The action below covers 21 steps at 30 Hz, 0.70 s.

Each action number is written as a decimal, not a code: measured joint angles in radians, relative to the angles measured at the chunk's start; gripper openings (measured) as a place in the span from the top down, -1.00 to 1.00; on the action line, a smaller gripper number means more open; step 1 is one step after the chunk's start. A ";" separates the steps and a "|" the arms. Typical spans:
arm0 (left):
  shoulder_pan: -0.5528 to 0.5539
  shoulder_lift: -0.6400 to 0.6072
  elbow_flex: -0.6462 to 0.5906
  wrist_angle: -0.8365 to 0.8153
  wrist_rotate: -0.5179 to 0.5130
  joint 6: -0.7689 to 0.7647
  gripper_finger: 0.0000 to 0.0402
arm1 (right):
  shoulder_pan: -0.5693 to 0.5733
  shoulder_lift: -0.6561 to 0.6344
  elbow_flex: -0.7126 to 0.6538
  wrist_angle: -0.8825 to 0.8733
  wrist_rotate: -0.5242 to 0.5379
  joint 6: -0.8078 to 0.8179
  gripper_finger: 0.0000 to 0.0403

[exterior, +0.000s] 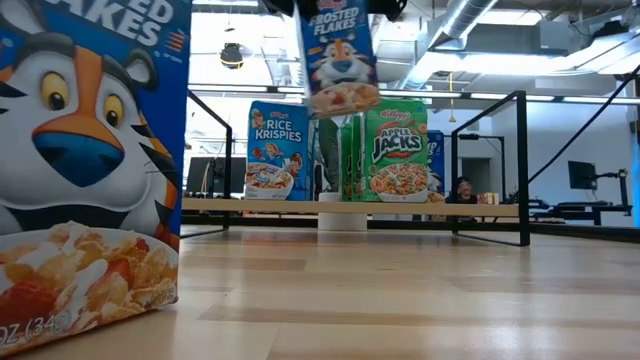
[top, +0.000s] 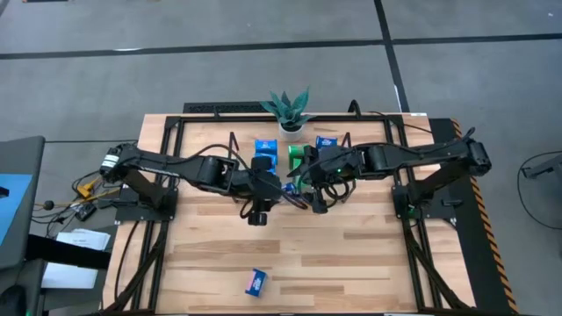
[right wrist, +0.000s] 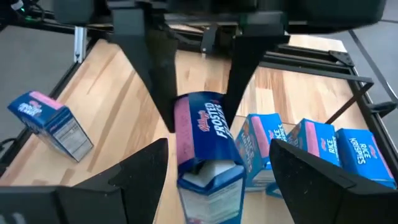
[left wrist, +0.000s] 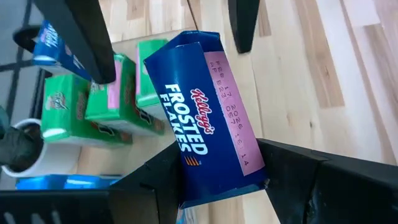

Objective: Stack cereal on shelf
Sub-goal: Put the left blue cereal box on the shelf aligned with the other blue cereal box

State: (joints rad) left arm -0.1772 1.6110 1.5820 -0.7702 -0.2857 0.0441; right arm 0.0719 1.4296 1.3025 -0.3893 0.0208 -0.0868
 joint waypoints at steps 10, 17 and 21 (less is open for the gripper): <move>0.003 0.012 0.000 0.027 0.017 0.000 0.14 | -0.001 0.000 0.000 -0.045 -0.021 0.000 -0.52; 0.003 0.012 0.000 0.028 0.016 -0.002 0.14 | 0.007 0.031 0.002 -0.034 -0.026 0.011 -0.52; 0.003 0.012 0.000 0.026 0.018 -0.004 0.14 | 0.014 0.056 -0.004 -0.047 -0.026 0.019 -0.52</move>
State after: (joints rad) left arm -0.1741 1.6230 1.5822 -0.7441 -0.2680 0.0402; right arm 0.0859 1.4859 1.2987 -0.4367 -0.0048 -0.0675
